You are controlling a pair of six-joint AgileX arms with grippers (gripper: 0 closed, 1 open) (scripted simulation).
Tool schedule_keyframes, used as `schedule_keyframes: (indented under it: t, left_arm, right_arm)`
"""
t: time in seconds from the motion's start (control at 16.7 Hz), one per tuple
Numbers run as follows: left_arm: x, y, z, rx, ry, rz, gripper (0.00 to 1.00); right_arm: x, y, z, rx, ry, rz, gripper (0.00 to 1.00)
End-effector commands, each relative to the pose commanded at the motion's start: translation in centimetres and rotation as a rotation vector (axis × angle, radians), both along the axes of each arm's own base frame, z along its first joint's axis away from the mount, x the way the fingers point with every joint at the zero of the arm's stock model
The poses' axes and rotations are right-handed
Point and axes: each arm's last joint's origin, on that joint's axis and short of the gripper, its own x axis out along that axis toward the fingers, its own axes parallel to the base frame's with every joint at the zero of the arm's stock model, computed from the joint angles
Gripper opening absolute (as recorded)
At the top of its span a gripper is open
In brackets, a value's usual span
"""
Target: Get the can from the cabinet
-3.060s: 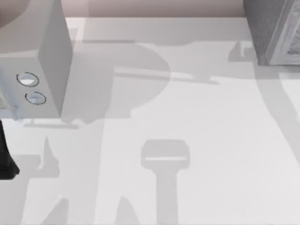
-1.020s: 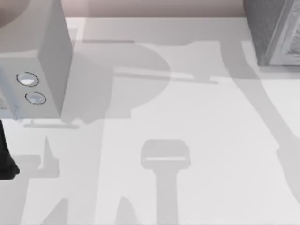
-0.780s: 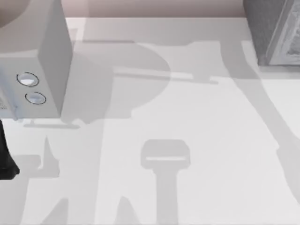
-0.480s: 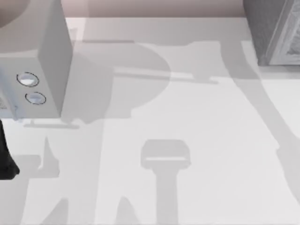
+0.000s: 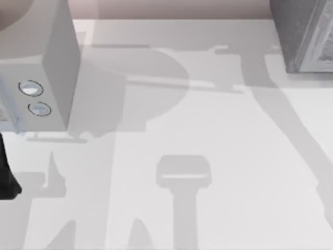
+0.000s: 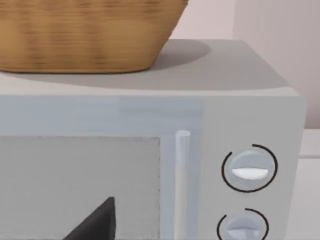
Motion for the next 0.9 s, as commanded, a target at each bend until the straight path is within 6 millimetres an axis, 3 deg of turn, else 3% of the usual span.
schedule_keyframes:
  t: [0.24,0.36,0.9]
  left_arm:
    - [0.0,0.0,0.0,0.0,0.0,0.0,1.0]
    - [0.0,0.0,0.0,0.0,0.0,0.0,1.0]
    - [0.0,0.0,0.0,0.0,0.0,0.0,1.0]
  right_arm:
    - [-9.2,-0.6,3.1,0.004,-0.009,0.0,0.0]
    - [-11.9,-1.0,3.5,-0.002,-0.002,0.0,0.0]
    - [-13.0,-2.2,3.1,0.003,-0.008,-0.002,0.0]
